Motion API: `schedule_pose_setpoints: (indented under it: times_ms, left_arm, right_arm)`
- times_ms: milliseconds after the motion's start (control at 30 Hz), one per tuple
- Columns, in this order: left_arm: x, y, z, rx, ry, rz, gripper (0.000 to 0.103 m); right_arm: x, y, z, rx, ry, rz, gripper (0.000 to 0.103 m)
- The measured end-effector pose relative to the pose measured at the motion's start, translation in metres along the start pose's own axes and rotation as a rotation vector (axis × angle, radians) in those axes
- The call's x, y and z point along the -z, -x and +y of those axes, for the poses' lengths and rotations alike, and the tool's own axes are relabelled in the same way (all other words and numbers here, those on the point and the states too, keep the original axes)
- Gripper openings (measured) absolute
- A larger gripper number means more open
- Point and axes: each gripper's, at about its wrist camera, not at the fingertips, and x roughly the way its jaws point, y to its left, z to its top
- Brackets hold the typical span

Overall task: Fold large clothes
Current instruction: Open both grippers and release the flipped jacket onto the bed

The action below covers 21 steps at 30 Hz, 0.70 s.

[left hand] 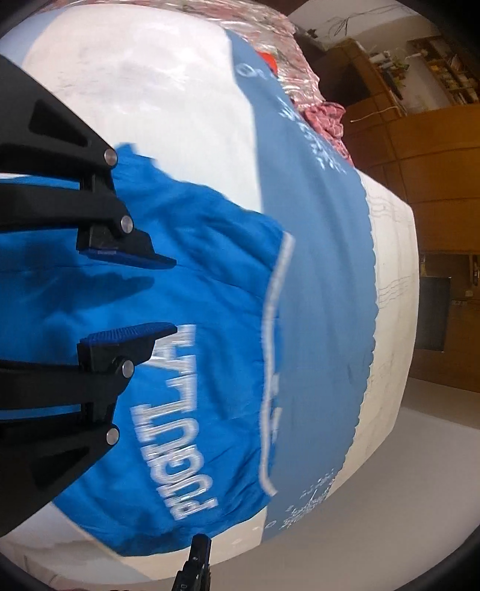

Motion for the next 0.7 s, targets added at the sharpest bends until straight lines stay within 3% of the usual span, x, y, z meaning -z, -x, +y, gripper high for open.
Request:
schedule_pose_setpoints:
  times_ms: [200,267,533,700]
  left_arm:
    - [-0.028,-0.048,0.008,-0.033,0.01,0.026,0.03]
    - [-0.03,-0.061,0.011,-0.043,0.01,0.027,0.03]
    - [-0.029,-0.084,0.017,-0.036,0.014,0.016,0.032]
    - [-0.029,-0.083,0.019,-0.032,0.025,0.017,0.032]
  right_arm:
    - [-0.033,-0.05,-0.011,0.024,-0.004,0.014,0.014]
    - [-0.036,-0.061,-0.016,0.038,-0.012,0.019,0.008]
    - [-0.044,-0.093,-0.048,-0.049,-0.142,0.037,0.0]
    - [-0.04,-0.089,-0.053,-0.083,-0.172,0.032,0.0]
